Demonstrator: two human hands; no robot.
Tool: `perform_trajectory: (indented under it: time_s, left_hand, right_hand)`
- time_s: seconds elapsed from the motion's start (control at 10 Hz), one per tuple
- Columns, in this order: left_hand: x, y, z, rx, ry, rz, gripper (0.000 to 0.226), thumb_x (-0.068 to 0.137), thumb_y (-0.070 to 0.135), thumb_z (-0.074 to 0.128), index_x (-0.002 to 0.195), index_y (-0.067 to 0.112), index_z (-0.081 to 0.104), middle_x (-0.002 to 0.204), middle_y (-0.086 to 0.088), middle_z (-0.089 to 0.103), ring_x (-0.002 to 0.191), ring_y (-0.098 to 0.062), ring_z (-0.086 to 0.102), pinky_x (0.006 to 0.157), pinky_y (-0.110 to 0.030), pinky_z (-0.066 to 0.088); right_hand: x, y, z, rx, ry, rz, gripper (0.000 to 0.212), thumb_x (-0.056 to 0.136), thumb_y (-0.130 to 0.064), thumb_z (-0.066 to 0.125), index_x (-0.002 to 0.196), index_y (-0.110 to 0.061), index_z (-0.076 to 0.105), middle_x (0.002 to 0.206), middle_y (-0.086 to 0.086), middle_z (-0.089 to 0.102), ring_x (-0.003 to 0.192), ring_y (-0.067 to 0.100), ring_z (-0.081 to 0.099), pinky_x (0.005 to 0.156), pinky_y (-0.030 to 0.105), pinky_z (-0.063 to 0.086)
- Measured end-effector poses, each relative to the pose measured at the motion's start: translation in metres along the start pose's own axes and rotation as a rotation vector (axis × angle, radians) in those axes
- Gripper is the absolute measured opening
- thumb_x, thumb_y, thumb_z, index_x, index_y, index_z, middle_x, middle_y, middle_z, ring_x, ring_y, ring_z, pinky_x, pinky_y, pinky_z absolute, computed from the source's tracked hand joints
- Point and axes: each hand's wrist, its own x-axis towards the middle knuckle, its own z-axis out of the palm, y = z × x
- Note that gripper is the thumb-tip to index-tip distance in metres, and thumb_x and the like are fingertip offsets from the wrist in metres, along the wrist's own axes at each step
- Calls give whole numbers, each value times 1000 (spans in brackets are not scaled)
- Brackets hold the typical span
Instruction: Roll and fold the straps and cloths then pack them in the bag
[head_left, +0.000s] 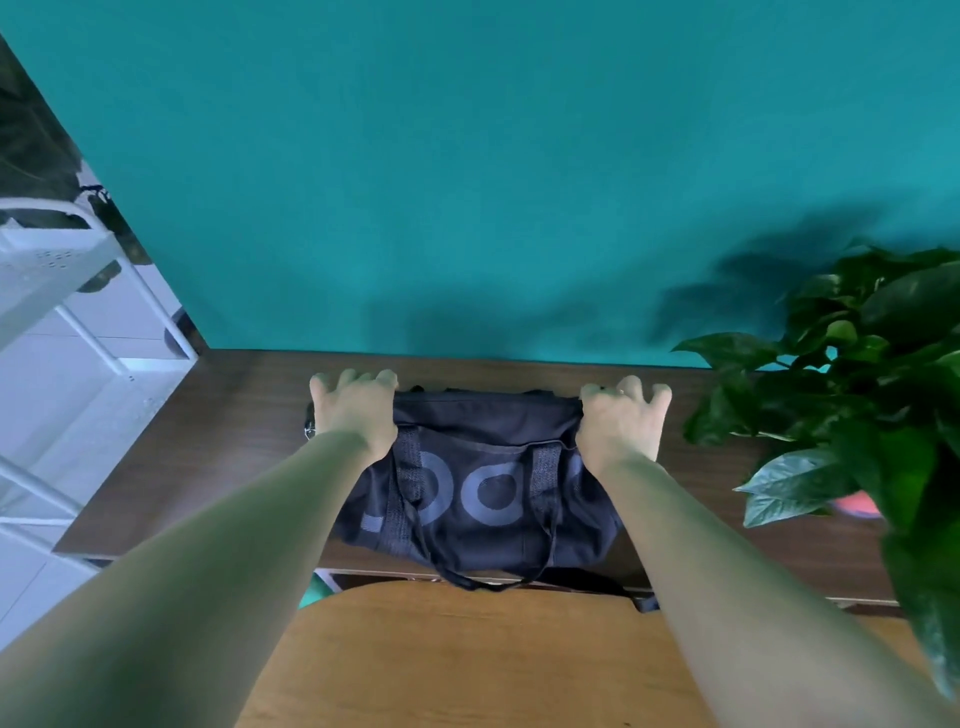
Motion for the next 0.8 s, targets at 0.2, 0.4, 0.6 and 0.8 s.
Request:
perform_trajectory:
  time_s: [0.2, 0.4, 0.6, 0.8]
  left_hand:
    - [-13, 7, -7, -37, -61, 39, 53, 96, 20, 43, 146, 23, 29, 158, 0, 22, 146, -16, 13, 116, -44, 5]
    - [-43, 31, -41, -115, -197, 63, 59, 101, 45, 33, 152, 19, 19, 161, -5, 4, 148, -18, -1, 119, -41, -1]
    - [-85, 47, -87, -160, -235, 121, 66, 100, 53, 27, 153, 17, 12, 161, -5, 1, 148, -21, -3, 120, -41, -2]
    - [-145, 73, -145, -222, -209, 186, 66, 99, 55, 25, 151, 15, 19, 160, -6, 12, 148, -23, 7, 120, -43, 3]
  right_hand:
    - [-7, 4, -3, 43, -32, -56, 32, 82, -13, 54, 113, -22, 55, 108, -2, 63, 117, 22, 44, 101, 40, 26]
    - [-38, 4, -24, 87, -43, -78, 32, 89, -23, 50, 120, -20, 49, 120, -1, 58, 119, 22, 47, 102, 36, 29]
    - [-83, 5, -74, 99, -59, -73, 36, 93, -26, 44, 127, -18, 45, 128, 2, 54, 124, 23, 44, 106, 37, 27]
    - [-133, 13, -149, 124, -19, -78, 39, 97, -40, 36, 125, -15, 46, 127, 6, 55, 121, 26, 47, 106, 39, 28]
